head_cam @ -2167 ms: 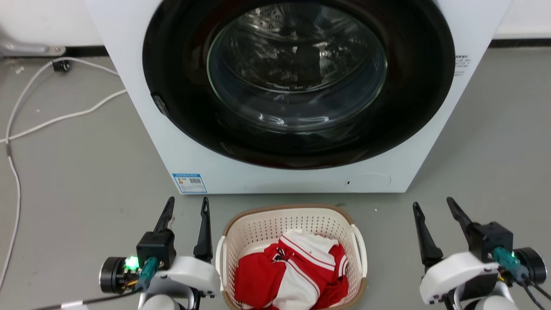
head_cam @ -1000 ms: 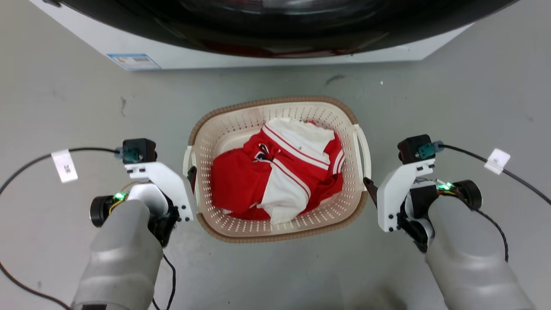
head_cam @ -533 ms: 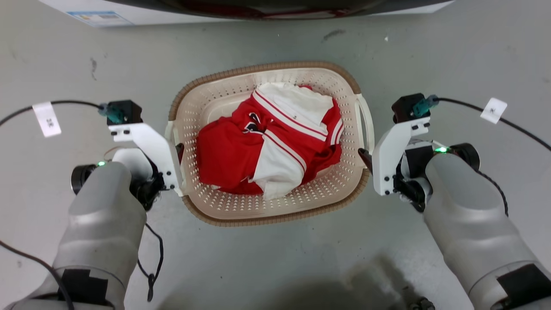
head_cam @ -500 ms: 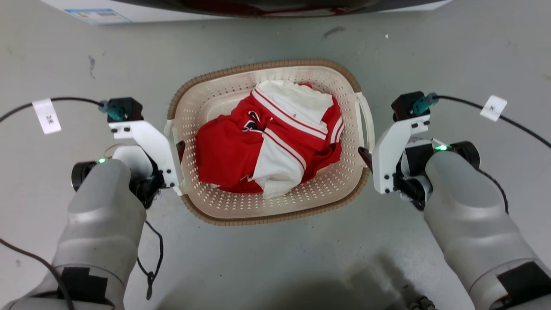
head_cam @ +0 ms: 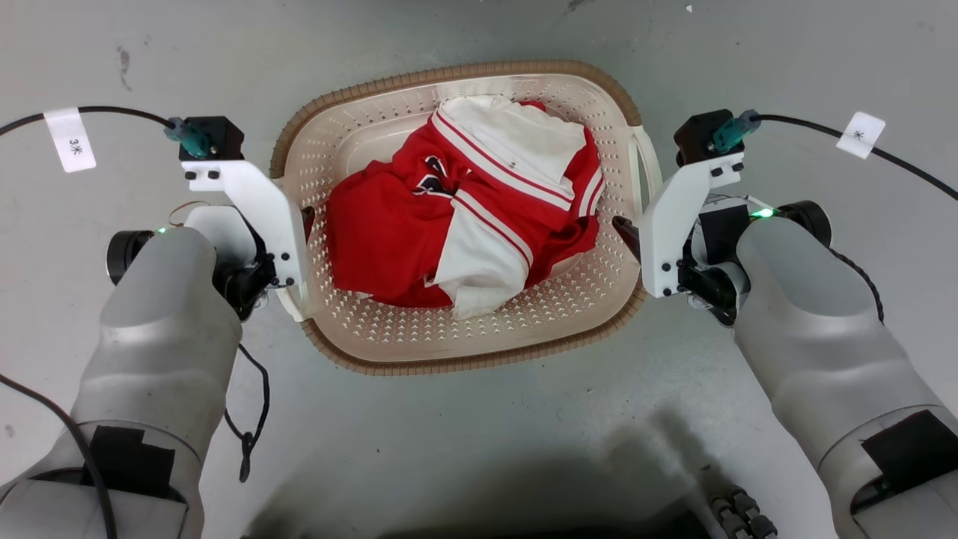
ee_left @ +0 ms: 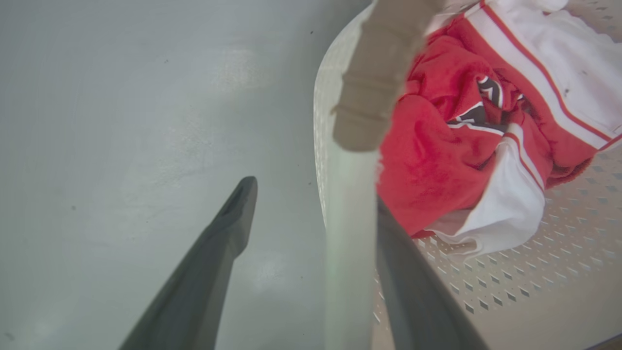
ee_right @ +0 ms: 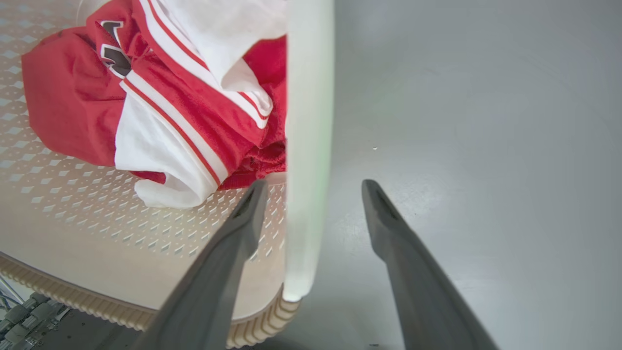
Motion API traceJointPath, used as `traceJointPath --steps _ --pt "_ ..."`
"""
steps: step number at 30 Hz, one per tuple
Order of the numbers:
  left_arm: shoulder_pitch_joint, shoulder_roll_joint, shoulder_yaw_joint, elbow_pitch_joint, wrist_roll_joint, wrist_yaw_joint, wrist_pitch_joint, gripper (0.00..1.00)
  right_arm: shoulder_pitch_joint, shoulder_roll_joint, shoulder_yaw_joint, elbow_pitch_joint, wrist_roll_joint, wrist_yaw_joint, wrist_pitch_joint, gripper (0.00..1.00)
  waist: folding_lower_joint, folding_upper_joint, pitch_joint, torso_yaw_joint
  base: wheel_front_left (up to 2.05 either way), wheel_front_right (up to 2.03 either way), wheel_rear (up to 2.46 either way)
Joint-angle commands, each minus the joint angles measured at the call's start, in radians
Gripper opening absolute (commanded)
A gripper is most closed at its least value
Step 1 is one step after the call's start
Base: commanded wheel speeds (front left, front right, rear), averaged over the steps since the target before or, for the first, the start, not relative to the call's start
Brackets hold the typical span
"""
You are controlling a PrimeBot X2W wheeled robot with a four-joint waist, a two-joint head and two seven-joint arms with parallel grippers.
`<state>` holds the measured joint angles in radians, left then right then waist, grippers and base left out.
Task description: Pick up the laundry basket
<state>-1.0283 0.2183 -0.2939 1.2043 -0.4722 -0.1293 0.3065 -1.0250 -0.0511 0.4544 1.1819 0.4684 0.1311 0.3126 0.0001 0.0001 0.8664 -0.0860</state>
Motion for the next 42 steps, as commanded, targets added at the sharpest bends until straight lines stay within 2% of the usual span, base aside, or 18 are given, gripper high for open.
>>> traceJointPath --steps 1,2,3,5,6,7,25,31,42 --pt "-0.011 0.009 -0.009 0.006 -0.006 -0.002 0.001 1.00 -0.019 0.001 0.008 0.007 0.016 -0.001 -0.007 1.00 -0.0001 -0.0001 0.006 -0.001 0.00 0.00 0.00" --pt "-0.013 0.009 -0.013 0.007 -0.009 -0.002 0.000 1.00 -0.022 0.001 0.015 0.009 0.022 -0.001 -0.007 1.00 -0.0001 -0.0001 0.009 -0.002 0.00 0.00 0.00" --pt "-0.018 0.011 -0.017 0.007 -0.012 -0.002 -0.004 1.00 -0.025 0.002 0.021 0.009 0.030 -0.001 -0.005 0.87 -0.0001 -0.0001 0.012 -0.002 0.00 0.00 0.00" --pt "-0.028 0.011 -0.023 0.010 -0.020 -0.002 -0.007 0.98 -0.034 0.001 0.029 0.016 0.043 -0.001 -0.006 0.42 -0.0001 -0.0001 0.020 -0.004 0.00 0.00 0.00" --pt "-0.028 0.006 -0.026 0.011 -0.027 -0.002 -0.003 0.14 -0.033 0.002 0.035 0.018 0.053 -0.001 -0.002 0.08 -0.0001 -0.0001 0.022 -0.004 0.00 0.00 0.00" --pt "-0.026 0.001 -0.030 0.016 -0.043 -0.002 0.010 0.00 -0.038 0.002 0.044 0.023 0.068 -0.001 -0.001 0.00 -0.0001 -0.0001 0.025 -0.005 0.00 0.00 0.00" --pt "-0.030 0.008 -0.098 0.028 -0.114 0.000 0.054 0.00 -0.056 -0.002 0.123 0.055 0.146 -0.001 0.028 0.00 -0.0001 -0.0001 -0.011 -0.005 0.00 0.00 0.00" --pt "-0.002 0.001 -0.118 0.037 -0.149 0.000 0.108 0.00 -0.021 -0.001 0.154 0.058 0.189 -0.001 0.093 0.00 -0.0001 -0.0001 -0.089 -0.006 0.00 0.00 0.00" --pt "0.078 -0.010 -0.161 0.042 -0.225 0.000 0.243 0.00 0.031 -0.001 0.201 0.075 0.266 -0.001 0.257 0.00 -0.0001 -0.0001 -0.304 -0.004 0.00 0.00 0.00"
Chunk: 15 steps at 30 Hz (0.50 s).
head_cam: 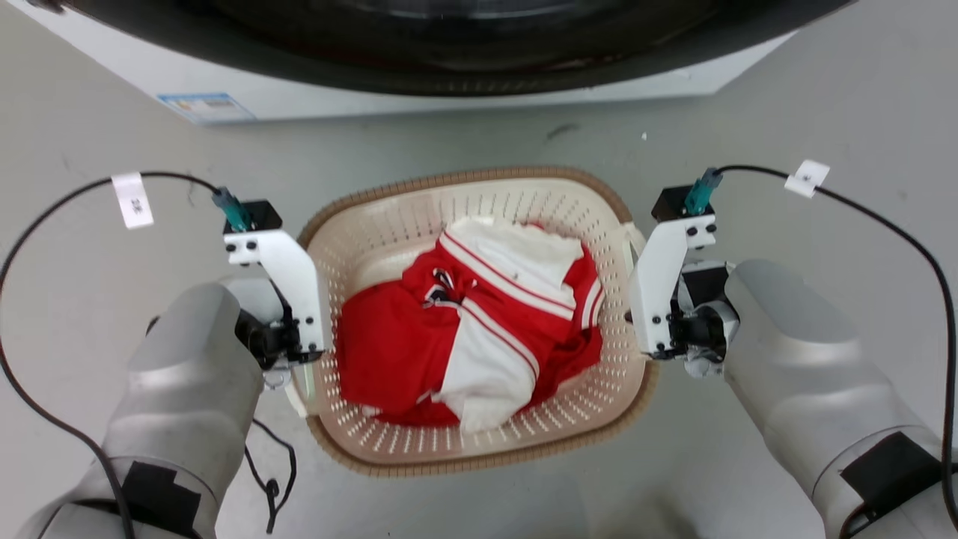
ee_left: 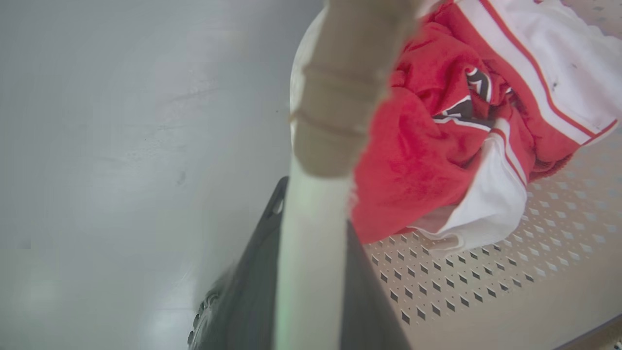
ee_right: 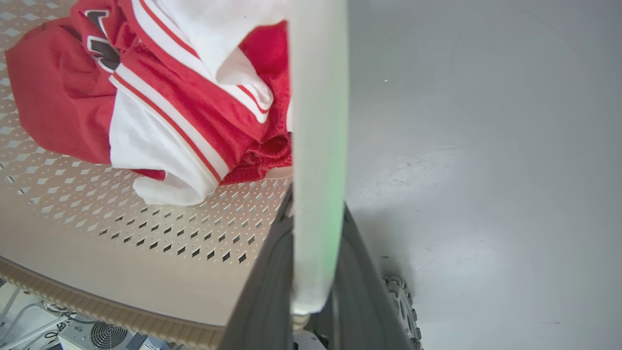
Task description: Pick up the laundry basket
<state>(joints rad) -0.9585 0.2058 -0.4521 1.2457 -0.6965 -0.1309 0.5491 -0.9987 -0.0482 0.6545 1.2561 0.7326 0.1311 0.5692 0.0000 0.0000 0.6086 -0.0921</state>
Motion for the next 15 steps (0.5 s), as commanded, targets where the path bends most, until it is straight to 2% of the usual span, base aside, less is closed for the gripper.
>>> traceJointPath --steps 1,7,15 --pt "0.017 0.002 -0.006 0.001 -0.005 0.001 0.009 0.00 0.014 -0.004 0.004 0.002 0.006 -0.001 0.012 0.00 0.0000 0.0000 -0.068 0.003 0.00 0.00 0.00" --pt "0.071 -0.015 -0.016 0.004 -0.046 0.001 0.067 0.00 0.067 -0.002 0.025 0.014 0.034 -0.001 0.090 0.00 0.0000 0.0000 -0.191 0.007 0.00 0.00 0.00" --pt "0.128 -0.010 -0.025 0.017 -0.084 0.001 0.144 0.00 0.131 -0.002 0.044 0.019 0.081 -0.001 0.192 0.00 0.0000 0.0000 -0.329 0.004 0.00 0.00 0.00"
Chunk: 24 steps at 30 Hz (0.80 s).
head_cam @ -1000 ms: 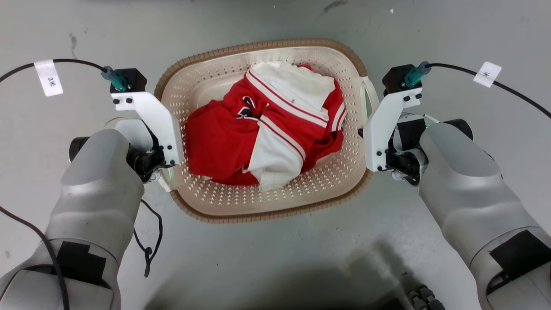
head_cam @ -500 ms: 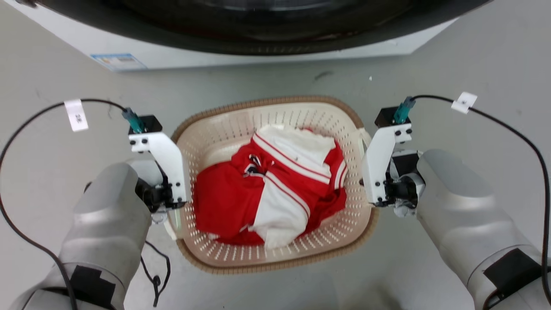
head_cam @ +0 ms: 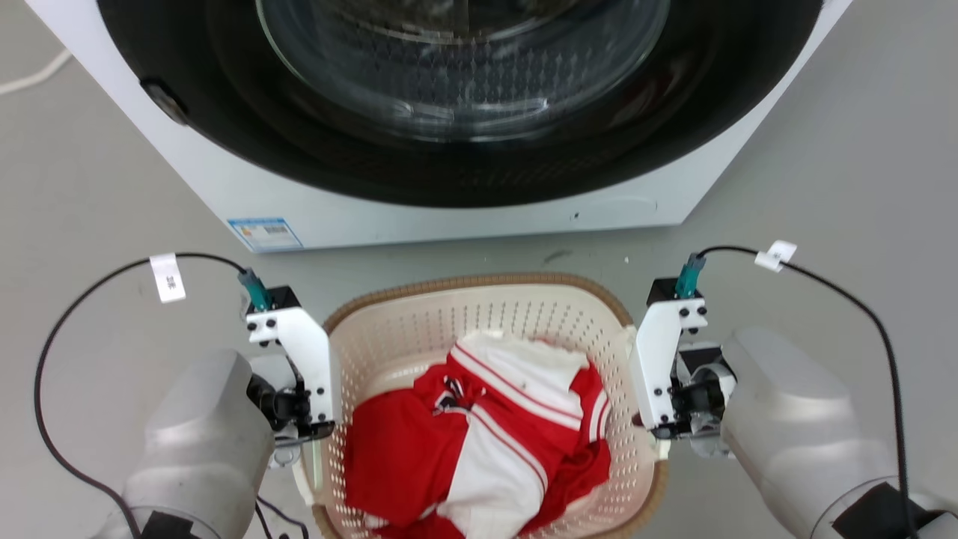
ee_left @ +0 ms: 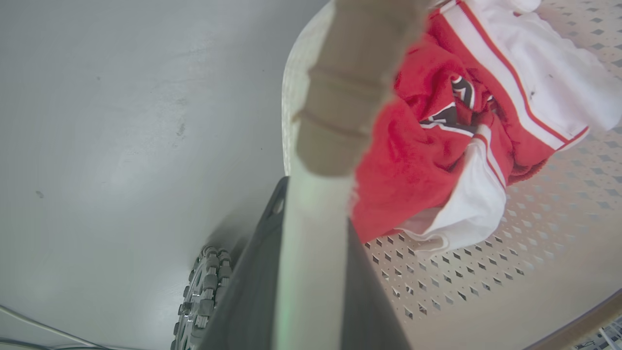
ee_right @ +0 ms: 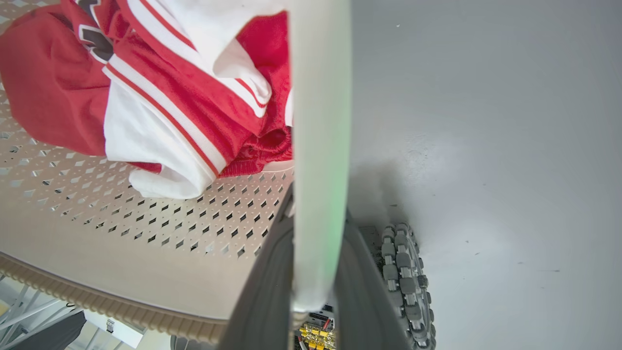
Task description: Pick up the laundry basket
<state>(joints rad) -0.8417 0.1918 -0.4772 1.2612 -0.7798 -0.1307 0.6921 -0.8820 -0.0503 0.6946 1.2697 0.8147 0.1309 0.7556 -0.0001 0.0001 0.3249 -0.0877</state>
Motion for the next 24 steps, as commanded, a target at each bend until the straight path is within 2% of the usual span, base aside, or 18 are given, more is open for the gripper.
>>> traceJointPath --steps 1,11,24 --pt "0.017 0.004 -0.001 0.003 -0.005 0.001 0.005 0.00 0.020 0.000 0.009 0.005 0.002 0.000 0.014 0.00 0.0001 -0.0001 -0.060 0.000 0.00 0.00 0.00" --pt "0.094 0.000 -0.012 0.016 -0.030 0.001 0.064 0.00 0.072 -0.003 0.042 0.016 0.000 0.000 0.044 0.00 0.0001 -0.0001 -0.191 -0.001 0.00 0.00 0.00" --pt "0.173 -0.029 -0.001 0.022 -0.067 0.003 0.101 0.00 0.140 -0.001 0.021 0.019 0.013 0.000 0.085 0.00 0.0001 -0.0001 -0.318 -0.002 0.00 0.00 0.00"
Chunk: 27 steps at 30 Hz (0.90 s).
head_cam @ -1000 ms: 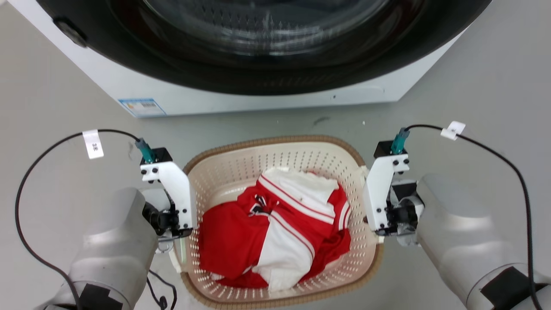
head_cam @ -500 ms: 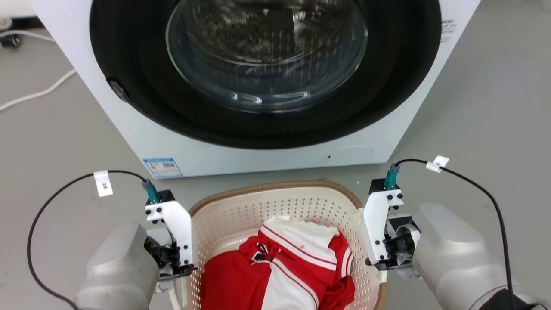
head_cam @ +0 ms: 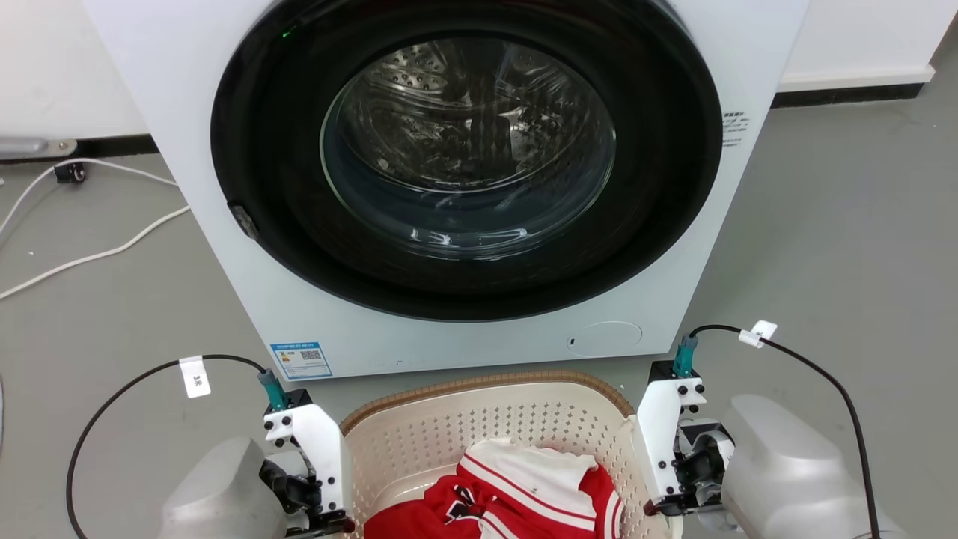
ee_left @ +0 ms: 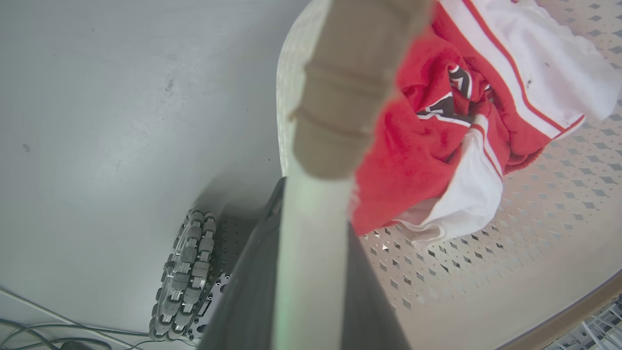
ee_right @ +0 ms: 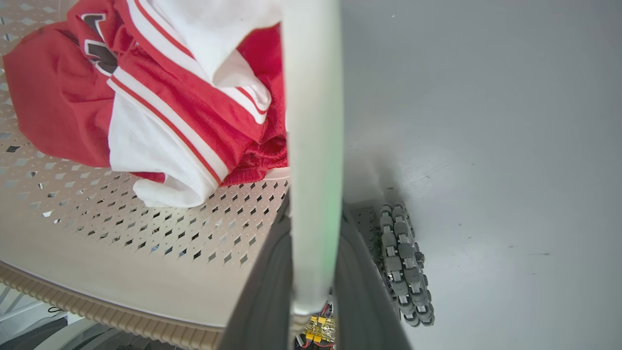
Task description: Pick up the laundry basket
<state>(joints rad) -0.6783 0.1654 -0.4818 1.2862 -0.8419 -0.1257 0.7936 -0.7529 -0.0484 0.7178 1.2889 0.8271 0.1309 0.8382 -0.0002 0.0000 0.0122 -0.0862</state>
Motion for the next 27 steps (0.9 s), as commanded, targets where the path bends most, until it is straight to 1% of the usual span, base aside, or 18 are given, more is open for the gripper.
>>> traceJointPath --steps 1,11,27 --pt "0.014 -0.003 0.005 -0.002 -0.009 -0.002 0.000 0.00 0.016 -0.003 -0.002 0.000 0.002 0.000 0.007 0.00 0.0002 0.0000 -0.008 -0.005 0.00 0.00 0.00" --pt "0.037 -0.008 0.008 -0.002 -0.022 0.003 0.007 0.00 0.036 -0.001 0.007 0.000 0.013 0.000 0.018 0.00 0.0002 0.0000 -0.025 -0.012 0.00 0.00 0.00" --pt "0.027 -0.008 -0.002 0.000 -0.031 0.002 -0.002 0.00 0.035 -0.001 -0.006 0.000 -0.003 0.000 -0.002 0.00 0.0002 0.0000 -0.027 -0.007 0.00 0.00 0.00"
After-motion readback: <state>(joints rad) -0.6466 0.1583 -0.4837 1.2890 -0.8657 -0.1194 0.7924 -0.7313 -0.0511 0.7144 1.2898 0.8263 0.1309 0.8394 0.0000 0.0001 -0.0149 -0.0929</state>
